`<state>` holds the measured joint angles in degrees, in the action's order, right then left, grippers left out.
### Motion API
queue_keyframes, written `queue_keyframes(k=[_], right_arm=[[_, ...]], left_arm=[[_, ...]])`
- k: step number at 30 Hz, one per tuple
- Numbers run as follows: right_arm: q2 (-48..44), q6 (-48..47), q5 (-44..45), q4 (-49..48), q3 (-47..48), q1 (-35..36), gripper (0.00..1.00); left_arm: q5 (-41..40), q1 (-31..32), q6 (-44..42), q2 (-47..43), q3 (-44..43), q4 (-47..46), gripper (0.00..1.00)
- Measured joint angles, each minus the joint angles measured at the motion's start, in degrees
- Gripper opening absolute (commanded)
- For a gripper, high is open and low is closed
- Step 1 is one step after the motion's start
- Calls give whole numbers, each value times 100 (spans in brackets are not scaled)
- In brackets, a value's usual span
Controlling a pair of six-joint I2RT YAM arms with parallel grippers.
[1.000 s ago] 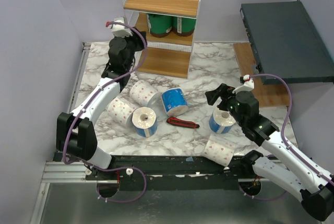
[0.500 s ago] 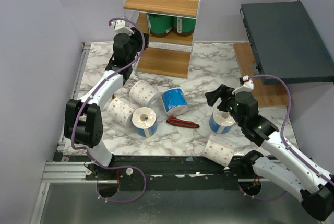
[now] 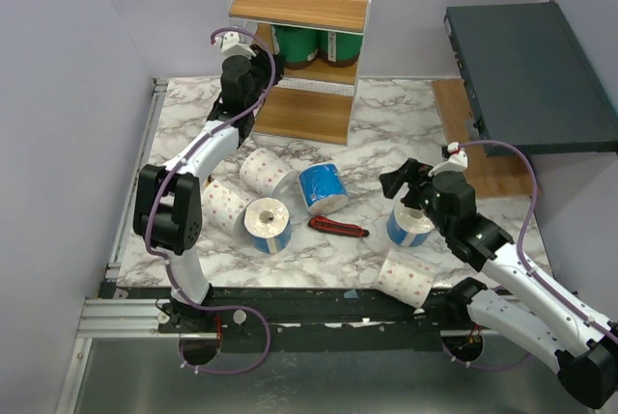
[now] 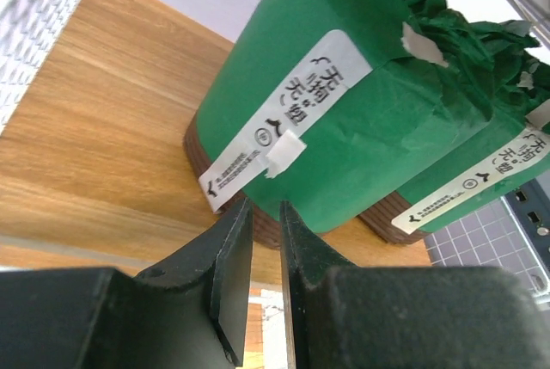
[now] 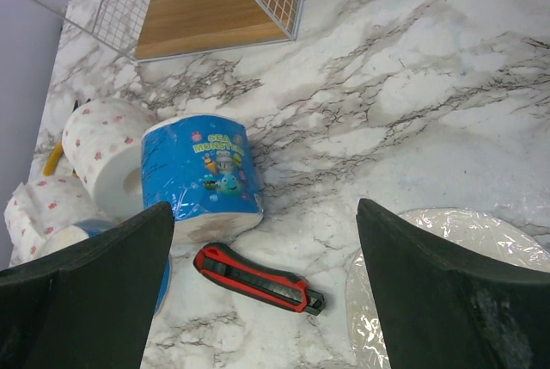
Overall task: Place and organize the paper towels onto the shelf
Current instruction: Adjust the paper towel on the shelf.
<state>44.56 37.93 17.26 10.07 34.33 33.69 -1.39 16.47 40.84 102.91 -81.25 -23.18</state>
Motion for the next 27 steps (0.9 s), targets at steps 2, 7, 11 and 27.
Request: queue_keyframes(k=[2, 7, 11, 27], right_arm=[[0, 0, 0, 0, 0, 0, 91], [0, -2, 0, -2, 0, 0, 91], [0, -2, 2, 0, 0, 0, 91], [0, -7, 4, 0, 0, 0, 91]], left_arm=[[2, 37, 37, 74, -90, -28, 22], [7, 136, 72, 219, -317, -52, 22], [13, 168, 83, 378, -496, -57, 22], [20, 205, 79, 555, -695, -81, 23]])
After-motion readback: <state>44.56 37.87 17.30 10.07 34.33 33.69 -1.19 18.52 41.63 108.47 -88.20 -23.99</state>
